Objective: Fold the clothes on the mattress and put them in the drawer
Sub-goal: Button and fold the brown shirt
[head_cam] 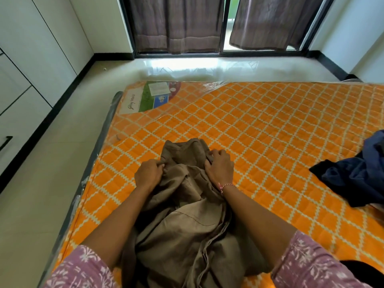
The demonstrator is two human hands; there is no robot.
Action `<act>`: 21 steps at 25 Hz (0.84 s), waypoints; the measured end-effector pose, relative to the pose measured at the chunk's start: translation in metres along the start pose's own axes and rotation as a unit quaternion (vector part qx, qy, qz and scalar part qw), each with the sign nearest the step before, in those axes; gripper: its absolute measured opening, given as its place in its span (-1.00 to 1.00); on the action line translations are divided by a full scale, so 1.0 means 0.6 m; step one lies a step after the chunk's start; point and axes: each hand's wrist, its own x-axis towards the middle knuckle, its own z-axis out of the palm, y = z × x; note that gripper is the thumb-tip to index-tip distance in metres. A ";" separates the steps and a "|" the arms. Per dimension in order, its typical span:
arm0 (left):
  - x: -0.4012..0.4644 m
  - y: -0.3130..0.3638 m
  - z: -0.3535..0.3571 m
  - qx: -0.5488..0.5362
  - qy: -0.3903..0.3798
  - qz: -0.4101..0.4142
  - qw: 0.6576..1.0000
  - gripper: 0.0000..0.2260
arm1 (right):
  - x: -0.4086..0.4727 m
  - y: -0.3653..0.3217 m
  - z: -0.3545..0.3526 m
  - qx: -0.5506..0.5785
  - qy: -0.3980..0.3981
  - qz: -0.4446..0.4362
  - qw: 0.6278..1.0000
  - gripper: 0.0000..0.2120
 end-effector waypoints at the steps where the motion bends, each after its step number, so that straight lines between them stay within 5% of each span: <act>1: -0.001 0.003 -0.010 -0.056 0.008 0.003 0.998 -0.76 | -0.002 -0.004 0.004 0.021 -0.025 -0.004 0.999 -0.55; 4: 0.012 0.004 -0.051 -0.198 0.010 0.023 0.980 -0.77 | -0.007 -0.011 -0.007 0.277 -0.220 0.071 0.933 -0.21; 7: 0.028 0.005 -0.114 -0.277 -0.001 0.027 0.960 -0.86 | -0.006 -0.027 -0.068 0.282 -0.317 0.008 0.905 -0.67; 11: 0.024 0.025 -0.184 -0.239 0.075 0.031 0.968 -0.86 | 0.010 -0.061 -0.135 0.135 -0.123 -0.077 0.980 -0.83; 15: -0.007 0.052 -0.254 -0.189 0.136 0.103 0.967 -0.84 | 0.011 -0.094 -0.232 0.234 0.045 -0.114 0.965 -0.77; 21: -0.043 0.081 -0.413 -0.021 0.191 0.262 0.946 -0.76 | -0.030 -0.155 -0.439 0.202 0.016 -0.274 0.940 -0.56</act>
